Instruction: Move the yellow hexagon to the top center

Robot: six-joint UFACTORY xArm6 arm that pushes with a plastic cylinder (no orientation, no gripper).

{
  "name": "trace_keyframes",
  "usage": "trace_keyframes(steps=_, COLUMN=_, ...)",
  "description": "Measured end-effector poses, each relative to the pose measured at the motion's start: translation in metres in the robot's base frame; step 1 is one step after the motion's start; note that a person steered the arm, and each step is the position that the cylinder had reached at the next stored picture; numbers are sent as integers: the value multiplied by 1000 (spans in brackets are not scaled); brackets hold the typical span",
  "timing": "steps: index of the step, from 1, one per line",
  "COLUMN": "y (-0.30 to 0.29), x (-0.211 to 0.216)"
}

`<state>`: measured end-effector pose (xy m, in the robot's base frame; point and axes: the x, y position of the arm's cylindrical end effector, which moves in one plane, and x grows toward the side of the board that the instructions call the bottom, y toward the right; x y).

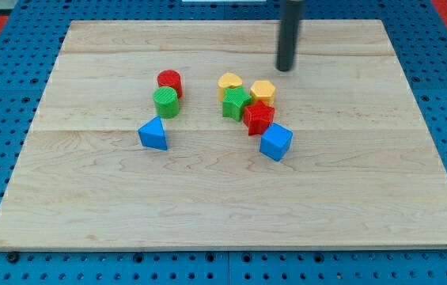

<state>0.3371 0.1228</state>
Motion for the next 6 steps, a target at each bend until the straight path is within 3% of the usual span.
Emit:
trace_keyframes(steps=2, y=-37, x=80)
trace_keyframes(steps=6, y=-105, x=-14)
